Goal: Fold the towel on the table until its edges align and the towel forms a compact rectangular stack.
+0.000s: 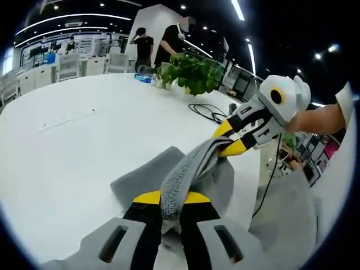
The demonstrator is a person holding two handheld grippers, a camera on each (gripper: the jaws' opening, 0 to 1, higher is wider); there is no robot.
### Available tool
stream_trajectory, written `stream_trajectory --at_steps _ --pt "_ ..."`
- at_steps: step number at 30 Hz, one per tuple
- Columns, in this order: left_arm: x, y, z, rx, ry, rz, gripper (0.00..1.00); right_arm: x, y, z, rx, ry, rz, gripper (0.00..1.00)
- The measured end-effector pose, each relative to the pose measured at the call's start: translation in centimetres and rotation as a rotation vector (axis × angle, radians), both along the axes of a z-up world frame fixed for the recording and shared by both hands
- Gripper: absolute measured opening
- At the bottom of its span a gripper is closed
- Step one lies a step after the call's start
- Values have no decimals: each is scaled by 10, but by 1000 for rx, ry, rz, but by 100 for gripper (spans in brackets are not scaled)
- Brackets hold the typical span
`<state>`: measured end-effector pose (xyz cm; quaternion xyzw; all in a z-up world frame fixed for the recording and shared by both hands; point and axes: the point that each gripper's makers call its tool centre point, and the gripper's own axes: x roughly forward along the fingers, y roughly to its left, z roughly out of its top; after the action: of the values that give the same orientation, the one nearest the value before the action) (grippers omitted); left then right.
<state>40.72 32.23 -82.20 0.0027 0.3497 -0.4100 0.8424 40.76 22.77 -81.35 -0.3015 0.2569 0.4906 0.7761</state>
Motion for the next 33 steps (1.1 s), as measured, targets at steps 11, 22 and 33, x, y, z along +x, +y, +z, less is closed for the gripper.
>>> stream_trajectory --at_steps 11,22,33 --pt "11 -1 -26 38 51 16 10 18 -4 -26 -3 23 -54 14" --pt "17 7 -52 134 100 32 12 28 -5 -33 38 45 -107 25" --pt "36 8 -40 207 -61 5 21 20 -6 -26 52 24 -95 29"
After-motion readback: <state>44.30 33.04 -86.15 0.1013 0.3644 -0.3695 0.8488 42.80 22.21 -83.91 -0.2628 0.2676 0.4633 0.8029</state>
